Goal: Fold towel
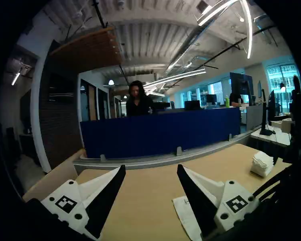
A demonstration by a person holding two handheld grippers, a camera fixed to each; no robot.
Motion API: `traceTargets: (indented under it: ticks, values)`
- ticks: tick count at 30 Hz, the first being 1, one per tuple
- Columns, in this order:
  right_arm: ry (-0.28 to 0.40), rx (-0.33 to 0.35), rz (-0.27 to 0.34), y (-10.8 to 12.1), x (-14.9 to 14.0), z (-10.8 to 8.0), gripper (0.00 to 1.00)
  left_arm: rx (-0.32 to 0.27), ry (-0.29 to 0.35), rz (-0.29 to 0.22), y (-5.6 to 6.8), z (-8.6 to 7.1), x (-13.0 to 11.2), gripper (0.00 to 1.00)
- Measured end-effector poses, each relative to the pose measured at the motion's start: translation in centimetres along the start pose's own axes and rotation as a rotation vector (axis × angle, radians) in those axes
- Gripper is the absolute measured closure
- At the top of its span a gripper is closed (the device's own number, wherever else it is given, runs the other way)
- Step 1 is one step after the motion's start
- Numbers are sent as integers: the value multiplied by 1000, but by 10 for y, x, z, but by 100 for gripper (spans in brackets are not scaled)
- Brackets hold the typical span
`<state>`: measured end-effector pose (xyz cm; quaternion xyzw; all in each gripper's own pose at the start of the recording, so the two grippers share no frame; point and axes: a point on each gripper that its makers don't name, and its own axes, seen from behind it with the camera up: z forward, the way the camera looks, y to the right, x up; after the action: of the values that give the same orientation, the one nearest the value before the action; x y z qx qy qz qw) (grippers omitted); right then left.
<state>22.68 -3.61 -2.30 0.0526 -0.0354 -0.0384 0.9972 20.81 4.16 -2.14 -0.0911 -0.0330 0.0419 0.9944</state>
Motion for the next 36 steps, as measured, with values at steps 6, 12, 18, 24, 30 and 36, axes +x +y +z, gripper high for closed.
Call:
traceTargets:
  ticks: [6, 12, 18, 24, 30, 36]
  values:
    - [-101, 121, -27, -23, -22, -1, 0, -134, -85, 19, 29, -1, -17, 5]
    - [-223, 271, -96, -55, -47, -6, 0, -253, -170, 34, 54, -6, -36, 5]
    - [-295, 352, -162, -69, -67, -10, 0, -325, -226, 45, 68, -7, -51, 5]
    - [-328, 378, -175, -77, -86, -10, 0, -349, -264, 56, 77, -5, -70, 5]
    - [-389, 399, -168, -81, -122, -13, 0, -376, -321, 74, 90, -6, -108, 5]
    - [-449, 405, -163, -85, -166, -17, 0, -417, -391, 85, 108, -11, -153, 5]
